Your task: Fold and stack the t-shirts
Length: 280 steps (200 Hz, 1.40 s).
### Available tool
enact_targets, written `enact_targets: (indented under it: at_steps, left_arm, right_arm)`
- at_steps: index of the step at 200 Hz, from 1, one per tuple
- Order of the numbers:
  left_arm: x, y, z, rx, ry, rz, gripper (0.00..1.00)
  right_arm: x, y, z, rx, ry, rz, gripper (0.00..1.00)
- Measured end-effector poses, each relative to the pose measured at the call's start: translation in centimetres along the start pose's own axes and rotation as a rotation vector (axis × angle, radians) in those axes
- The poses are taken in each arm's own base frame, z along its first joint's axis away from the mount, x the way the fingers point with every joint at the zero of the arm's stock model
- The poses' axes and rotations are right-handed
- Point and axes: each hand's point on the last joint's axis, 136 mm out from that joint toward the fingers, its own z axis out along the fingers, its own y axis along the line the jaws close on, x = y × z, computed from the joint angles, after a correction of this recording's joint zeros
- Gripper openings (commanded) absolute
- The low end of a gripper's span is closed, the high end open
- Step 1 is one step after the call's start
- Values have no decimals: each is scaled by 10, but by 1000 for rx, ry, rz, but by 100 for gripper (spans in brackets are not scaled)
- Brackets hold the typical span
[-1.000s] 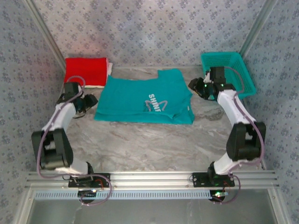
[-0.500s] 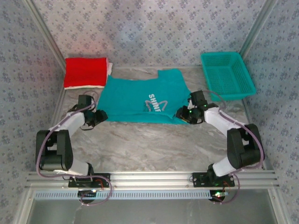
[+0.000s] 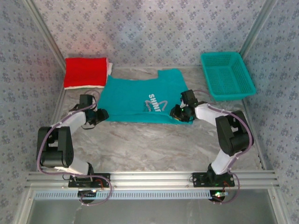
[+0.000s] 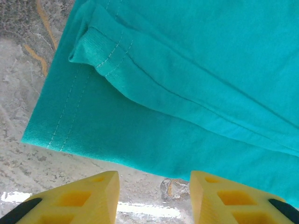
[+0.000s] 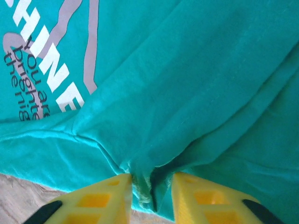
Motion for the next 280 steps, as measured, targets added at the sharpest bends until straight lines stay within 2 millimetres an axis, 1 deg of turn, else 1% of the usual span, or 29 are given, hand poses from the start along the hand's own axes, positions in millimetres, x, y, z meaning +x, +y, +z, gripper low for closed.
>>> enact_targets:
  at_steps: [21,36,46,58,81,92,100,114,142,157,177,199,222,234,253,263,280]
  left_arm:
    - [-1,-1,0,4,-5,2,43]
    - [-1,-1,0,6,-4,1,43]
    - [-1,-1,0,5,-4,2,43]
    - [-1,-1,0,5,-5,3,43]
    - [-1,0,0,2,-6,9,43]
    - [-2,0,0,-1,-7,12,43]
    - [-2,1,0,-3,-7,12,43]
    - [-2,1,0,-4,-7,19,43]
    - [-7,-2,-3,-4,-14,28,44]
    - [-12,-5,-6,1,-24,34,45]
    - [-18,-9,-8,6,-36,37,45]
    - [-18,-7,-8,-1,-37,37,45]
    - [-18,-6,-9,-9,-40,37,45]
    - [-17,-5,-9,-12,-37,39,46]
    - [-15,-5,-10,-15,-28,37,46]
    - [-14,-5,-10,-15,-25,37,46]
    - [-14,-5,-10,-14,-24,39,46]
  right_arm:
    - [-3,3,5,4,-6,7,15]
    - [-9,7,5,7,-21,6,9]
    - [-16,11,5,5,-36,6,6]
    - [-26,16,5,6,-56,1,5]
    - [-44,23,9,24,-84,-8,6]
    - [-51,25,10,39,-91,-10,9]
    - [-59,27,12,51,-100,-16,11]
    - [-72,33,18,66,-107,-31,11]
    - [-96,46,27,82,-117,-56,21]
    - [-106,52,29,86,-122,-73,31]
    - [-111,60,25,85,-121,-95,32]
    - [-114,65,20,78,-123,-117,33]
    - [-110,67,13,67,-113,-141,34]
    - [-105,69,1,56,-118,-157,34]
    - [-93,72,-26,17,-152,-178,34]
    - [-83,73,-42,-12,-174,-190,34]
    - [-66,67,-57,-47,-213,-217,35]
